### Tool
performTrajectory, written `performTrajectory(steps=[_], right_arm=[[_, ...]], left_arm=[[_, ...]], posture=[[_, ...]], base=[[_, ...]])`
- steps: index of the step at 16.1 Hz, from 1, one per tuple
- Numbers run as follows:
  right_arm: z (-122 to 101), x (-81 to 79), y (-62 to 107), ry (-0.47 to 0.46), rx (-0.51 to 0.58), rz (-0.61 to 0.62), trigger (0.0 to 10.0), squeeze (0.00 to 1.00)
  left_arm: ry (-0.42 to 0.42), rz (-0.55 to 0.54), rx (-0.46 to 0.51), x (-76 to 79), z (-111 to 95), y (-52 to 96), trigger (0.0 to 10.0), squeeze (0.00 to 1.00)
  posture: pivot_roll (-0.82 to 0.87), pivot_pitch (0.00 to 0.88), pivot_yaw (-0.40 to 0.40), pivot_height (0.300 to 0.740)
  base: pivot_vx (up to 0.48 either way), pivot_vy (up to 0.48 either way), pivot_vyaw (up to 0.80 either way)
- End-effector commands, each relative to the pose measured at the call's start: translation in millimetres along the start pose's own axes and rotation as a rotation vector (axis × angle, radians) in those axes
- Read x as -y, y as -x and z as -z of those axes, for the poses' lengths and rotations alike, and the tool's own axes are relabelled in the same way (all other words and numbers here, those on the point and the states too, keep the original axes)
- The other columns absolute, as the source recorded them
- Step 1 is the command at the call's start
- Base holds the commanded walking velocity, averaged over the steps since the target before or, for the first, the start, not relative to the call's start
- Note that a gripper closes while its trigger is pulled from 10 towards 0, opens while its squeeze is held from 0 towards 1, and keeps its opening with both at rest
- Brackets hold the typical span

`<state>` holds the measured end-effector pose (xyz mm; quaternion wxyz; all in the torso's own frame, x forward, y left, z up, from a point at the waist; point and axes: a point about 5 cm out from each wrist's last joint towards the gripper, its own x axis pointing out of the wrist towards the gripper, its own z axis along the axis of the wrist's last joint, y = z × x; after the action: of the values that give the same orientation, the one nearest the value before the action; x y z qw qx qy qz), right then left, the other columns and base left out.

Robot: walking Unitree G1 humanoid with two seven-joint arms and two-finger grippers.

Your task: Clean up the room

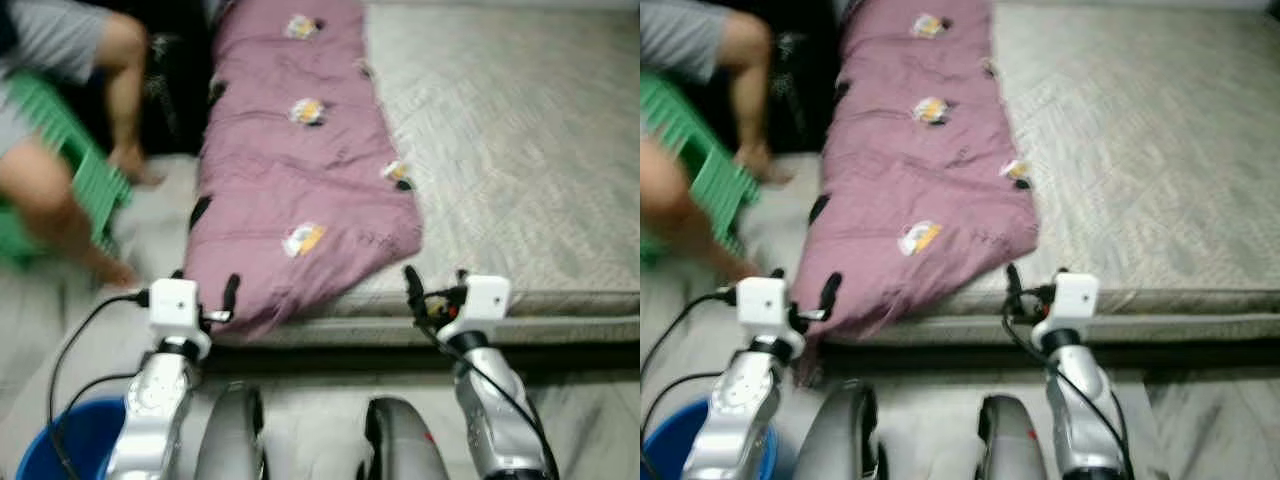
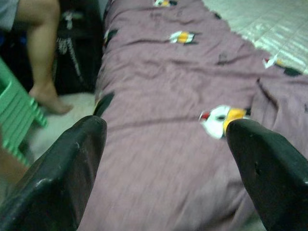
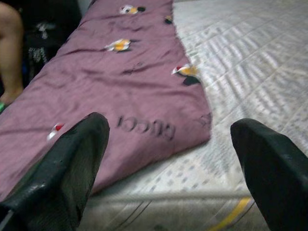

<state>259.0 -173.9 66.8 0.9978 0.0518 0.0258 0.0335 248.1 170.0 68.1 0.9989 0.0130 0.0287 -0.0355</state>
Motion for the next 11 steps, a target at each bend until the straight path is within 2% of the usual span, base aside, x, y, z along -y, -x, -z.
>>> performTrajectory(steps=[1,5,8,11], right_arm=[[2.8,9.8,4.8,0.011,-0.023,0.028,10.0,0.00],[3.8,10.1,6.8,0.010,-0.024,0.040,10.0,0.00],[3.6,10.5,8.0,0.016,-0.026,0.038,10.0,0.00],[3.8,9.3,7.7,0.023,-0.028,0.027,10.0,0.00]], left_arm=[[0.015,0.031,-0.006,7.8,0.0,0.1,10.0,0.00],[0.011,0.026,-0.012,8.5,-0.1,0.6,10.0,0.00],[0.022,0.033,-0.027,9.7,0.7,0.3,10.0,0.00],[0.028,0.026,-0.035,8.4,0.6,1.7,10.0,0.00]], posture=[[-0.03,0.153,0.011,0.629],[-0.04,0.157,0.023,0.629],[-0.04,0.163,0.023,0.629],[-0.03,0.168,0.021,0.629]], base=[[0.398,0.000,0.00],[0.371,0.000,0.00],[0.000,0.000,0.00],[0.000,0.000,0.80]])
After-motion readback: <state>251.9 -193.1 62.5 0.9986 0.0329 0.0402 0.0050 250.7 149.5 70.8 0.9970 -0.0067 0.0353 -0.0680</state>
